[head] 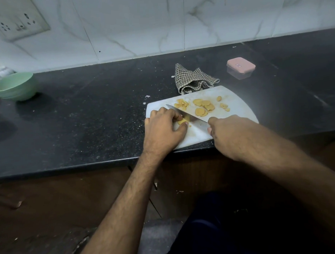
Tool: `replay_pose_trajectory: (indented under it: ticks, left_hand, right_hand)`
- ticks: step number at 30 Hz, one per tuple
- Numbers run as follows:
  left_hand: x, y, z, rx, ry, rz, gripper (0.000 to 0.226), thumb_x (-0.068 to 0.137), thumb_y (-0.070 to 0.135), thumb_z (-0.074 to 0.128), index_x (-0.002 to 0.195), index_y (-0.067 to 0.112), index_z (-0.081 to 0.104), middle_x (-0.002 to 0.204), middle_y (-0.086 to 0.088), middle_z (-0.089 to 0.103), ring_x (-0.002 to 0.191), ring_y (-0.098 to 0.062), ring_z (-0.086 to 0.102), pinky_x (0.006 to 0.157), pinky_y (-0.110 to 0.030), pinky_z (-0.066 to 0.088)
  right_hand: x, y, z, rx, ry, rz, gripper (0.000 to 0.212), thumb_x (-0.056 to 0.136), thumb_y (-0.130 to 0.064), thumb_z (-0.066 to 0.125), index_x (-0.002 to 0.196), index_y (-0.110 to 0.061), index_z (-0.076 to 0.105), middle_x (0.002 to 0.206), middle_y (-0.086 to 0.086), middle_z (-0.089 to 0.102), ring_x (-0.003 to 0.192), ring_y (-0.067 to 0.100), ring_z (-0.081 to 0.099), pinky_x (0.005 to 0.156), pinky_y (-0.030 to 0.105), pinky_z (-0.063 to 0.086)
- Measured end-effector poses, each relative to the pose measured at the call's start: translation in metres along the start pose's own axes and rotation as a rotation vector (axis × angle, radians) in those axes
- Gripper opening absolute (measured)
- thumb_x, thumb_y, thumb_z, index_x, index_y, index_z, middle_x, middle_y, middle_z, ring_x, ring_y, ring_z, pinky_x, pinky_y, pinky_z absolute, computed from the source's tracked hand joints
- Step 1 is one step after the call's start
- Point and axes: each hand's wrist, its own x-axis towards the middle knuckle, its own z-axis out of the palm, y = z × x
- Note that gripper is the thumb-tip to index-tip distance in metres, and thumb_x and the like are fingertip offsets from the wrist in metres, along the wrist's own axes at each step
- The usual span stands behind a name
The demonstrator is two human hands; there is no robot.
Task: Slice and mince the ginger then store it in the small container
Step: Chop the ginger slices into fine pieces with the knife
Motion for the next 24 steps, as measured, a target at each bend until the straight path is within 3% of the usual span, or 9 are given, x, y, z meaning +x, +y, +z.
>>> replay_pose_trajectory:
  ticks: [4, 11, 16, 24]
  left_hand:
    - [0.000, 0.000, -0.001, -0.003, -0.008, 0.003, 0.017, 0.091, 0.048, 0.065, 0.101, 0.035, 0.063, 0.105, 0.015, 0.056, 0.106, -0.011, 0.045, 0.091, -0.031, 0.029]
    - [0.000, -0.001, 0.001, -0.063, -0.012, -0.035, 0.019, 0.089, 0.048, 0.069, 0.100, 0.033, 0.068, 0.106, 0.016, 0.059, 0.109, -0.012, 0.047, 0.093, -0.032, 0.029]
    - [0.003, -0.004, -0.001, -0.067, -0.010, -0.055, 0.020, 0.088, 0.049, 0.071, 0.098, 0.031, 0.068, 0.104, 0.015, 0.060, 0.109, -0.013, 0.048, 0.092, -0.032, 0.028]
    - [0.004, -0.003, 0.002, -0.104, -0.008, -0.065, 0.019, 0.088, 0.049, 0.073, 0.094, 0.031, 0.069, 0.103, 0.016, 0.061, 0.108, -0.011, 0.046, 0.091, -0.031, 0.025]
  right_hand:
    - [-0.002, -0.003, 0.003, 0.000, -0.001, 0.011, 0.009, 0.103, -0.018, 0.042, 0.104, -0.022, 0.034, 0.079, 0.004, 0.040, 0.083, 0.026, 0.047, 0.071, 0.035, 0.042]
    - [0.004, -0.005, 0.003, 0.057, -0.027, 0.005, 0.020, 0.106, -0.025, 0.039, 0.124, -0.022, 0.046, 0.081, 0.002, 0.042, 0.088, 0.024, 0.052, 0.075, 0.038, 0.047]
    - [-0.003, -0.002, -0.003, 0.089, 0.026, 0.003, 0.010, 0.108, -0.029, 0.032, 0.102, -0.024, 0.037, 0.083, 0.004, 0.045, 0.084, 0.024, 0.051, 0.071, 0.035, 0.044]
    - [-0.003, -0.002, -0.002, 0.043, -0.048, -0.003, 0.009, 0.108, -0.028, 0.032, 0.101, -0.022, 0.033, 0.081, 0.004, 0.042, 0.077, 0.021, 0.045, 0.068, 0.034, 0.039]
